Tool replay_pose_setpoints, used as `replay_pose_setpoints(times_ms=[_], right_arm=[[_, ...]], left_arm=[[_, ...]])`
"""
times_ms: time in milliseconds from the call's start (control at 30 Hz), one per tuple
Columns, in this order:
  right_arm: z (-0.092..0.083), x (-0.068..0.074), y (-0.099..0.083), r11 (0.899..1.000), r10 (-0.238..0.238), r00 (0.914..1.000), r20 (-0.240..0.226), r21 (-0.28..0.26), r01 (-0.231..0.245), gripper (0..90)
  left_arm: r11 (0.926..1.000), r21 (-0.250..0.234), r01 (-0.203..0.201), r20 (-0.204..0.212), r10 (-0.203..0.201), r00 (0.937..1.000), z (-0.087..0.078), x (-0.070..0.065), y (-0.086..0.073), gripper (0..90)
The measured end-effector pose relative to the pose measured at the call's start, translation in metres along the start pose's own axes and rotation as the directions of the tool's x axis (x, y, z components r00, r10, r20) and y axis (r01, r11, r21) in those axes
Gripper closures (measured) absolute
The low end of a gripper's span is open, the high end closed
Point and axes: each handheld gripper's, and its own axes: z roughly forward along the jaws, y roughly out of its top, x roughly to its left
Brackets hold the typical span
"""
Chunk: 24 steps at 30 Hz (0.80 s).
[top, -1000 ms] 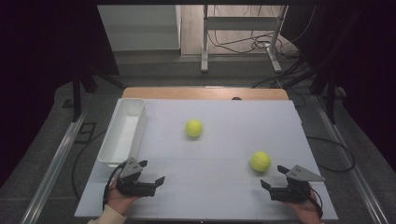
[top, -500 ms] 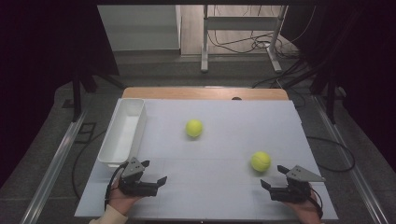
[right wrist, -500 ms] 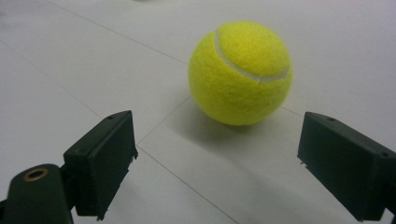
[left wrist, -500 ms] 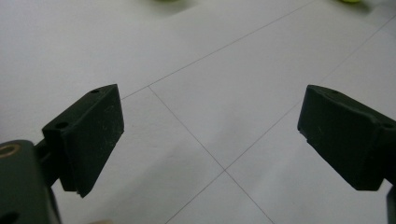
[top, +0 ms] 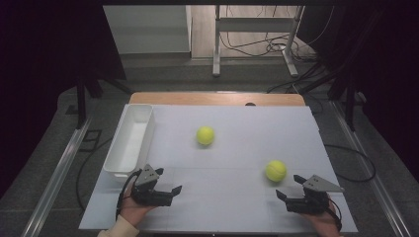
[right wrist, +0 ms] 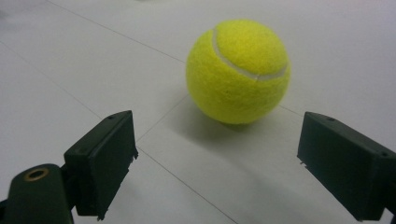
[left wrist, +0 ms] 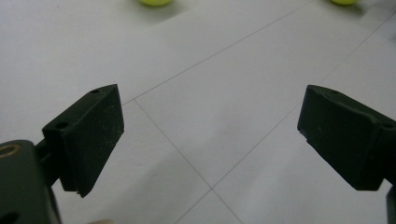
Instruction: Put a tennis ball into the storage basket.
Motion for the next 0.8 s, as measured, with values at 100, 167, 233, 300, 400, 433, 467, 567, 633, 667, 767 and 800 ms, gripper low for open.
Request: replay_pose_setpoints(times_ms=[100, 167, 233, 300, 400, 433, 467, 567, 633, 667, 767, 800], right_arm=[[0.0, 0.0, 0.0, 1.0, 0.004, 1.0, -0.003, 0.0, -0.004, 12.2], [0.0, 0.0, 0.001, 1.0, 0.008, 1.0, -0.005, -0.004, -0.008, 12.3], [0.0, 0.0, 0.0, 1.0, 0.007, 1.0, -0.004, 0.0, -0.007, 12.3], [0.0, 0.0, 0.0, 1.0, 0.006, 1.0, -0.003, -0.001, -0.006, 12.3], [0.0, -0.001, 0.0, 1.0, 0.007, 1.0, -0.003, -0.003, -0.007, 12.3], [0.0, -0.001, 0.0, 1.0, 0.007, 1.0, -0.003, -0.003, -0.007, 12.3], [0.0, -0.001, 0.0, 1.0, 0.006, 1.0, -0.002, -0.003, -0.006, 12.3], [0.0, 0.0, 0.0, 1.0, 0.003, 1.0, -0.002, -0.002, -0.003, 12.4], [0.0, 0.0, 0.0, 1.0, 0.001, 1.0, -0.003, -0.002, -0.001, 12.4], [0.0, 0.0, 0.0, 1.0, 0.001, 1.0, -0.003, -0.003, -0.001, 12.5], [0.0, 0.0, 0.0, 1.0, 0.001, 1.0, -0.002, -0.001, -0.001, 12.5], [0.0, 0.0, 0.0, 1.0, 0.0, 1.0, -0.002, 0.0, 0.0, 12.5]], left_arm=[[1.0, -0.001, -0.008, 0.002, 0.008, 1.0, 0.002, -0.001, 0.003, 8.0], [0.9998, 0.004, -0.018, 0.004, 0.018, 0.9998, 0.005, -0.003, 0.006, 8.1], [0.9996, 0.008, -0.027, 0.006, 0.027, 0.9996, 0.007, -0.004, 0.008, 8.1], [0.9994, 0.01, -0.033, 0.006, 0.033, 0.9994, 0.009, -0.005, 0.009, 8.0], [0.9993, 0.01, -0.036, 0.007, 0.036, 0.9993, 0.011, -0.006, 0.012, 8.1], [0.9994, 0.009, -0.034, 0.009, 0.034, 0.9994, 0.011, -0.006, 0.013, 8.1], [0.9994, 0.008, -0.034, 0.01, 0.034, 0.9994, 0.012, -0.006, 0.014, 8.1], [0.9995, 0.006, -0.032, 0.013, 0.032, 0.9994, 0.014, -0.005, 0.017, 8.2], [0.9996, 0.003, -0.029, 0.017, 0.029, 0.9994, 0.015, -0.005, 0.019, 8.2], [0.9997, 0.001, -0.026, 0.019, 0.026, 0.9995, 0.016, -0.005, 0.02, 8.2], [0.9998, -0.002, -0.019, 0.024, 0.019, 0.9995, 0.016, -0.004, 0.022, 8.3], [0.9998, 0.0, -0.019, 0.026, 0.019, 0.9995, 0.017, -0.004, 0.023, 8.3]])
